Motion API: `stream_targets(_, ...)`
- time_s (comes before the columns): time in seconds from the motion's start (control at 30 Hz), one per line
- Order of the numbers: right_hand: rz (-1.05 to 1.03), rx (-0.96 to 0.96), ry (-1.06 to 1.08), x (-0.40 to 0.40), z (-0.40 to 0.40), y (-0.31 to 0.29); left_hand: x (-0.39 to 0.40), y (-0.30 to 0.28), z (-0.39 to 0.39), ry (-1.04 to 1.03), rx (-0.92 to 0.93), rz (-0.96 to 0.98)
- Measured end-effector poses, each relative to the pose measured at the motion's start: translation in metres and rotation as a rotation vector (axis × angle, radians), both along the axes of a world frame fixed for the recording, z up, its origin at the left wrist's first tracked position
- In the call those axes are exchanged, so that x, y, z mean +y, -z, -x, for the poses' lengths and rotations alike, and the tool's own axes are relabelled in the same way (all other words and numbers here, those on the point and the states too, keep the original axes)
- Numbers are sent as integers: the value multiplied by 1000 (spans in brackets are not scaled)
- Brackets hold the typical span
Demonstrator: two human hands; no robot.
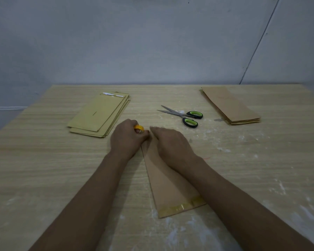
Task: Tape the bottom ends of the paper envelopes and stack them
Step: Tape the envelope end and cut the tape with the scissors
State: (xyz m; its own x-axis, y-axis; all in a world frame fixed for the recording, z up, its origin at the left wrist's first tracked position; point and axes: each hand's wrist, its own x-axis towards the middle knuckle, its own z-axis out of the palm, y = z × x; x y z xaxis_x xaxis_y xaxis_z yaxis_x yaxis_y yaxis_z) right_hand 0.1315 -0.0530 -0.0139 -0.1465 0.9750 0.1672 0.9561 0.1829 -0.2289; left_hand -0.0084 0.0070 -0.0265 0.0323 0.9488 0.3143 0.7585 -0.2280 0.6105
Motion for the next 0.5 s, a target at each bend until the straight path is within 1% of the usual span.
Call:
stream_targets(0.07, 9, 58, -32, -1, -1, 3, 0, 0, 3, 17, -54, 8)
stream_targets(0.2, 21, 26, -18, -3, -1, 3, -1, -3, 7, 39, -204, 44)
stream_targets(0.5, 83, -12, -8, -5, 1, -5, -1, -7, 11, 16, -158, 7)
